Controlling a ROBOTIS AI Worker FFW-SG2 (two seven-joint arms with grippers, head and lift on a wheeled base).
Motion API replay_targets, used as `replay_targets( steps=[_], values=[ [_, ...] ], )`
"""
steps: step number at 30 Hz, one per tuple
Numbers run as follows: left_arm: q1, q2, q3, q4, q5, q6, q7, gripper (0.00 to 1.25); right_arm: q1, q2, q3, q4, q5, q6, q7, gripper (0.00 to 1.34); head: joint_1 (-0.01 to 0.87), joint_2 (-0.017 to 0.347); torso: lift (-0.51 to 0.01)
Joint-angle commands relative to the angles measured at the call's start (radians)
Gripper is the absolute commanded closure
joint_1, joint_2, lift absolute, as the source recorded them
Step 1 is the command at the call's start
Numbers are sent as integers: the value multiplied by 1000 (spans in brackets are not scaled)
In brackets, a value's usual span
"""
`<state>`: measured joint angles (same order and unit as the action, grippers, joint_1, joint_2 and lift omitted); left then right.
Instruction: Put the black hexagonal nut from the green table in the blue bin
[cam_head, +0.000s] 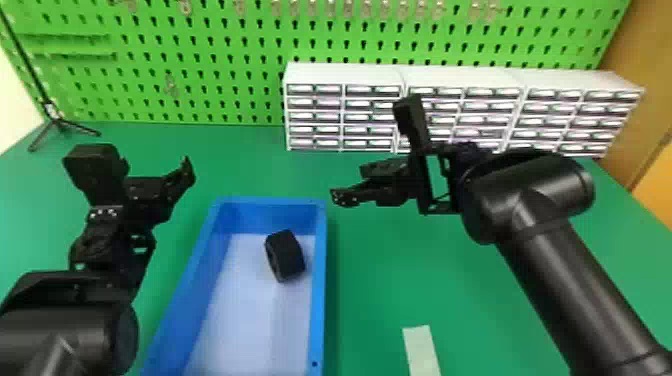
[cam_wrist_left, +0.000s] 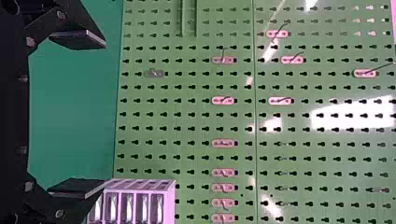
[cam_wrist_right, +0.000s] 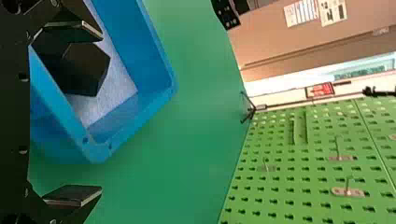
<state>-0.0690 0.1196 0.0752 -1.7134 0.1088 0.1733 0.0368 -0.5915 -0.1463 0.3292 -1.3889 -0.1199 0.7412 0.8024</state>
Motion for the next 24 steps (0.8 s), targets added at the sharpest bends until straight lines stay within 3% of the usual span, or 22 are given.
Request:
replay_targets(
  steps=[1,11,24],
  values=[
    [2,0,0,0,0,0,0,220,13,7,-45,14,14,-23,-2,147,683,28,-96],
    [3,0,0,0,2,0,0,220,61,34,-150,24,17,-77,-94,147,683,28,-96],
    [6,0,5,-5,3,-2,0,220,176,63,-251,-41,-44,-249,-359,148,683,28,-96]
  ],
)
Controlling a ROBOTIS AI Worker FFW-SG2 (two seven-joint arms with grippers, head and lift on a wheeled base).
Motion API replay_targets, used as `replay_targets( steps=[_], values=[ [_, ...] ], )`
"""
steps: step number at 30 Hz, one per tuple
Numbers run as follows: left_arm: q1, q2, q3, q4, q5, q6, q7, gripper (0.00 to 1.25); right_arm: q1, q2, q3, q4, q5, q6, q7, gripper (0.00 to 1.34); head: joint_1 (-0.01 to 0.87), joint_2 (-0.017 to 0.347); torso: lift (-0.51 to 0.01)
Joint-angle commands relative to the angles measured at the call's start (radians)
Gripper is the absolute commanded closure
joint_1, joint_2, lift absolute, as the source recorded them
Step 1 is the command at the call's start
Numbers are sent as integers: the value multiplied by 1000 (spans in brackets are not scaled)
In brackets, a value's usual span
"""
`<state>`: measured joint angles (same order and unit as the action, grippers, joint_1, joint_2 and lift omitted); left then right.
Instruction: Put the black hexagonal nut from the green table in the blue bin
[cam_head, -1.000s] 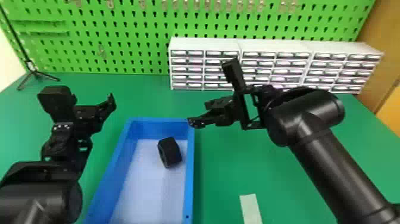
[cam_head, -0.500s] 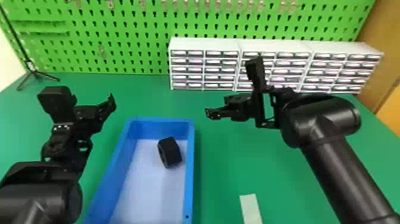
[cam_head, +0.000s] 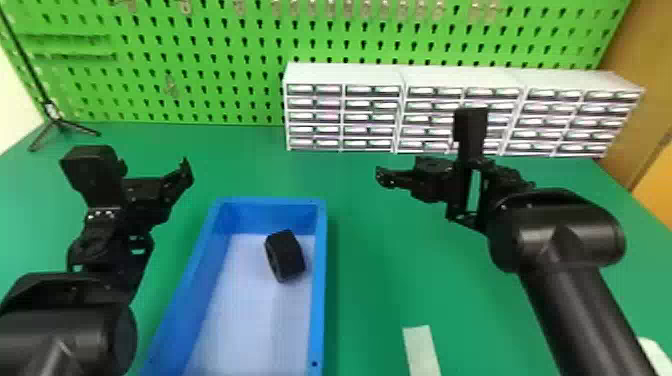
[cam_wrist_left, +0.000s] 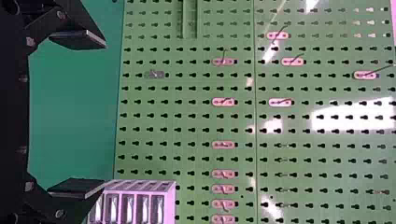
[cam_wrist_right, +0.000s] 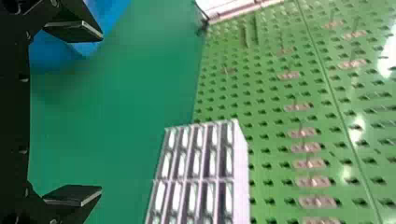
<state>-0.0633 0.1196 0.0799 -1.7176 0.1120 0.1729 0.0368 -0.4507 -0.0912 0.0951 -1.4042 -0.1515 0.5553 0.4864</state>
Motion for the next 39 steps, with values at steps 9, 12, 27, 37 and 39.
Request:
replay_targets(
  steps=[9,12,27,37,39],
  values=[
    [0,0,1,-2,2,-1,0,220,98,24,-41,-26,-48,-207,-163,148,683,28,-96],
    [0,0,0,-4,3,0,0,220,112,27,-43,-26,-26,-233,-175,148,683,28,-96],
    [0,-2,-9,-4,8,-1,0,220,182,53,-37,-19,49,-434,-325,148,683,28,-96],
    [2,-2,-19,-4,12,-1,0,220,208,59,-23,11,66,-557,-416,150,683,28,-96],
    [2,-2,-19,-4,15,-1,0,220,210,59,-20,17,70,-569,-425,145,683,28,-96]
  ],
)
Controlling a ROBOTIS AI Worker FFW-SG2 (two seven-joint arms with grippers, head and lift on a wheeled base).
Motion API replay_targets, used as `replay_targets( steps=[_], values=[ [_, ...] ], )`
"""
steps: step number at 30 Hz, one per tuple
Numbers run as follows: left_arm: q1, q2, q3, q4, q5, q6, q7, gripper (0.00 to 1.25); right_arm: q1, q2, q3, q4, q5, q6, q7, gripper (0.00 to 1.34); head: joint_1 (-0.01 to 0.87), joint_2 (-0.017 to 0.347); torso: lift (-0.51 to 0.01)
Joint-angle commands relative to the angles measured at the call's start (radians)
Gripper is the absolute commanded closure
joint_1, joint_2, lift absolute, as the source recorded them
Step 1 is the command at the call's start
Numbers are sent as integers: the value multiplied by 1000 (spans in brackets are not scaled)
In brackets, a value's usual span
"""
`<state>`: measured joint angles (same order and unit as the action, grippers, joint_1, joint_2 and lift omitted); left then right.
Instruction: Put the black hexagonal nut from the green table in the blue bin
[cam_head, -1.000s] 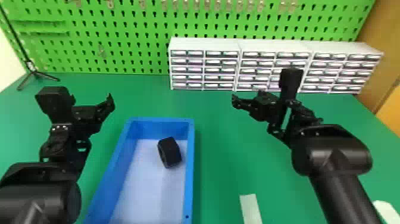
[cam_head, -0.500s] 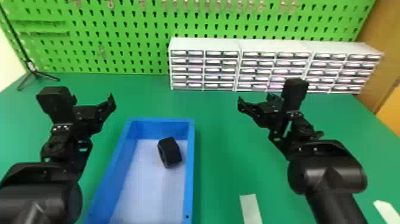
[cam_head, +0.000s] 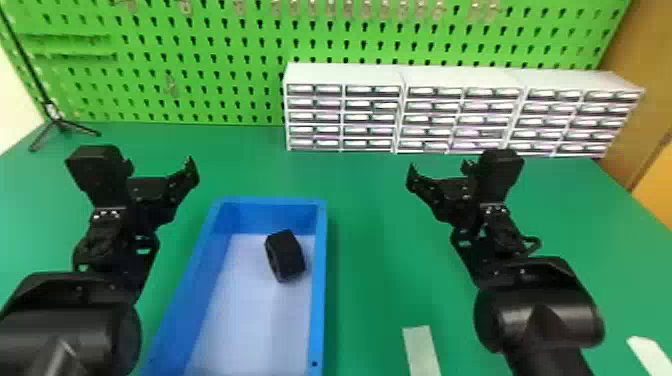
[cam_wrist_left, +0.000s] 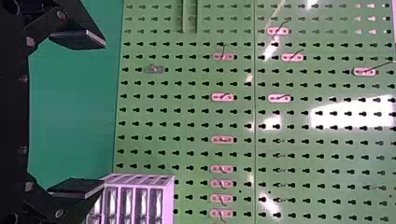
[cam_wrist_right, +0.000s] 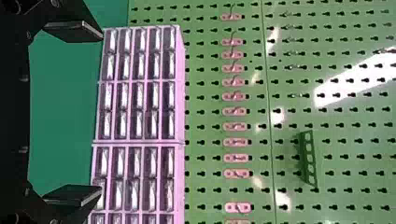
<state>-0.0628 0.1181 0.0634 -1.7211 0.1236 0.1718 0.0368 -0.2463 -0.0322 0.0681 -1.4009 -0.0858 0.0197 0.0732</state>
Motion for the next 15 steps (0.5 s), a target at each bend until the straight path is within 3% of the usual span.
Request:
replay_targets(
  steps=[1,15],
  values=[
    [1,0,-2,0,4,0,0,220,7,0,7,19,8,-44,-15,144,683,28,-96],
    [1,0,-25,0,28,5,0,220,44,6,-13,30,31,-116,-64,137,683,28,-96]
  ],
)
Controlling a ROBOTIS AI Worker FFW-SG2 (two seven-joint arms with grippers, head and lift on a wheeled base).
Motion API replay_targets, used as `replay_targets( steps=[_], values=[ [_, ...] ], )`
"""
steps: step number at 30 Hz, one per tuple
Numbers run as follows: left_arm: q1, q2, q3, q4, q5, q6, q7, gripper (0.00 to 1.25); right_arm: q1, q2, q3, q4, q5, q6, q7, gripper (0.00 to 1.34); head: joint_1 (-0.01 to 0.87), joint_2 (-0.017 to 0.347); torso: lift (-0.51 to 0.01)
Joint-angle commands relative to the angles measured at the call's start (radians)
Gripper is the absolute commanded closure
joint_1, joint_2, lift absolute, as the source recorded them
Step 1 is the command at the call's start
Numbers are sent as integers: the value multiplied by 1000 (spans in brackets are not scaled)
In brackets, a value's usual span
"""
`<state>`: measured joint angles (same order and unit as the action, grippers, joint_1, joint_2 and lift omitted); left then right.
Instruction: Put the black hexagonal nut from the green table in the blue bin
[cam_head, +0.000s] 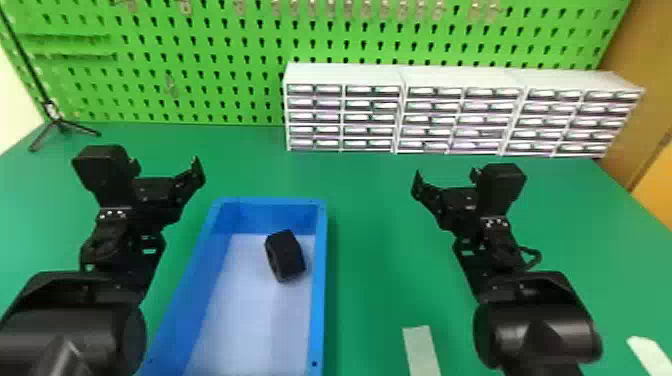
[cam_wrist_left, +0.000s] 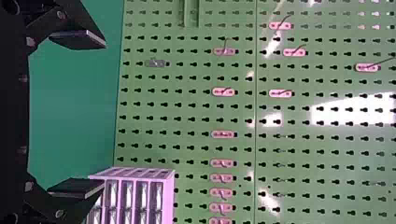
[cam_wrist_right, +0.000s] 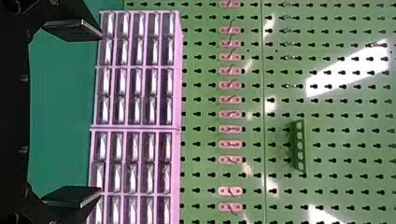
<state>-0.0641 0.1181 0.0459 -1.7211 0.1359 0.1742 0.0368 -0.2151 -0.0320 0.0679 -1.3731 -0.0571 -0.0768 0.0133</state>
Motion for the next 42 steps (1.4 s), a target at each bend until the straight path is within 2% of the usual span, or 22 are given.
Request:
replay_targets(
  steps=[1,19,42],
  values=[
    [6,0,-11,-2,18,4,0,220,17,7,-17,0,0,-21,-4,137,683,28,-96],
    [20,0,-15,-8,11,21,0,220,56,7,-45,2,3,-43,-4,137,683,28,-96],
    [13,0,-14,-9,8,22,0,220,59,7,-48,2,-10,-37,-4,137,683,28,-96]
  ],
)
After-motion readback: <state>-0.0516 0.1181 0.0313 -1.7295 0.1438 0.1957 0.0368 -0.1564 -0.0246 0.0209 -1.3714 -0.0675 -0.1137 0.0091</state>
